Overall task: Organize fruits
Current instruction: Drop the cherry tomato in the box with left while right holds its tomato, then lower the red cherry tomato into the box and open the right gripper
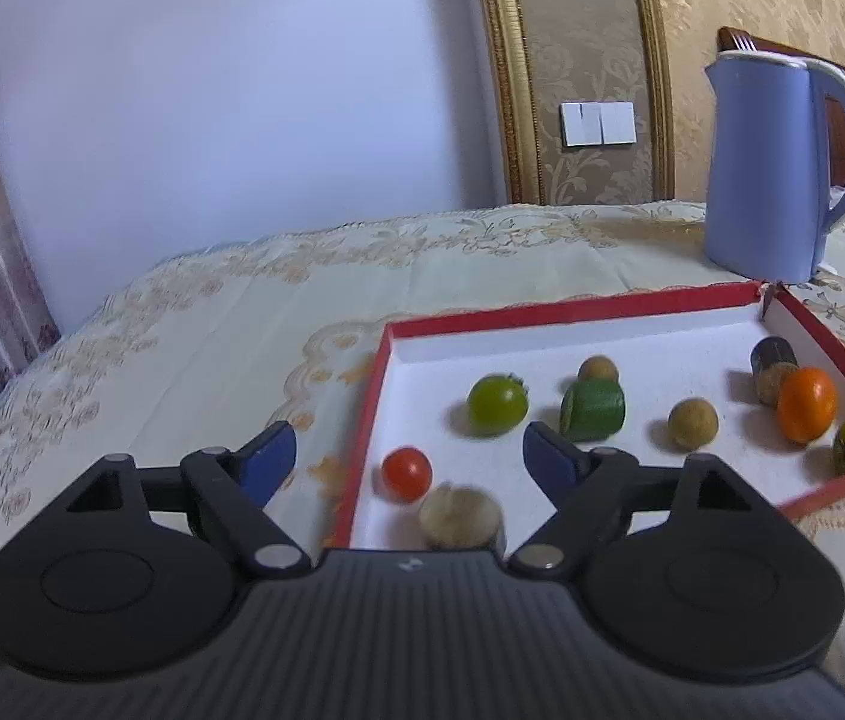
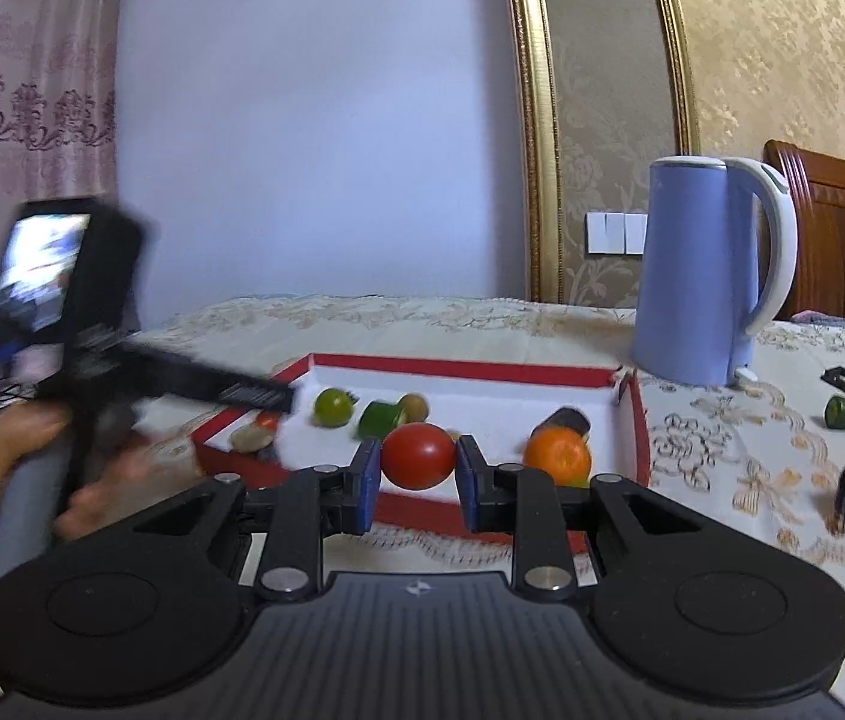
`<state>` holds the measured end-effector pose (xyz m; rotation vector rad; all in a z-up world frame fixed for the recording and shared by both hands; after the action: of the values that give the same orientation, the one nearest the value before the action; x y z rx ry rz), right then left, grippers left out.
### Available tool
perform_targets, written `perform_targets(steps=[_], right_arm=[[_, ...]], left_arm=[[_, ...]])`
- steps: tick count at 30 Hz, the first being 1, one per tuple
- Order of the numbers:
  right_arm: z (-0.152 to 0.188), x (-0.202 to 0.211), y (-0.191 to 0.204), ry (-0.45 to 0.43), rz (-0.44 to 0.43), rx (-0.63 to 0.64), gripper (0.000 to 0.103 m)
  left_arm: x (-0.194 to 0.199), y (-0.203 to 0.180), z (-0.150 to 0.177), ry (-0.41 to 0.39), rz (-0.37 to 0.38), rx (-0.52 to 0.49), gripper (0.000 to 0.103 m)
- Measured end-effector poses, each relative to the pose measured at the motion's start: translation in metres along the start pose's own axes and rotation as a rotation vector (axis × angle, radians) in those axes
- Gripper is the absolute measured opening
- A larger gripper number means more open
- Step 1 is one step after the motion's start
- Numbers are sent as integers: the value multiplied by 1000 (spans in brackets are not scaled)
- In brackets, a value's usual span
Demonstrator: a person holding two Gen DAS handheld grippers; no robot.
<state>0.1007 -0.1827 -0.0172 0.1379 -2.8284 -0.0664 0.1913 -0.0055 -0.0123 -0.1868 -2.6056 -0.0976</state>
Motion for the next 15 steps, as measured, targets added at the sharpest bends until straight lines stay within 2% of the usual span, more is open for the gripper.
perform_targets(steps=[6, 15], right_arm=[[-14, -39, -1, 39, 17, 1, 25], [-22, -91, 6, 98, 57, 5, 26]], left_arm=[[23, 13, 20, -6, 10, 56, 92], [33, 22, 49, 30, 27, 93, 95]])
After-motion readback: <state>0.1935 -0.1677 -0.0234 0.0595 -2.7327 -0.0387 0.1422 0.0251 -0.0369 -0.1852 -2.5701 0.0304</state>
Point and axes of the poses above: each gripper's, at about its wrist camera, not at the fingertips, and x roughly against the way its jaws point, y to its left, z to its underside, the point moved 9 cm from there along -x, roughly the way its jaws point, and after that the axes turned 14 degrees about z, right-handed, at the moved point
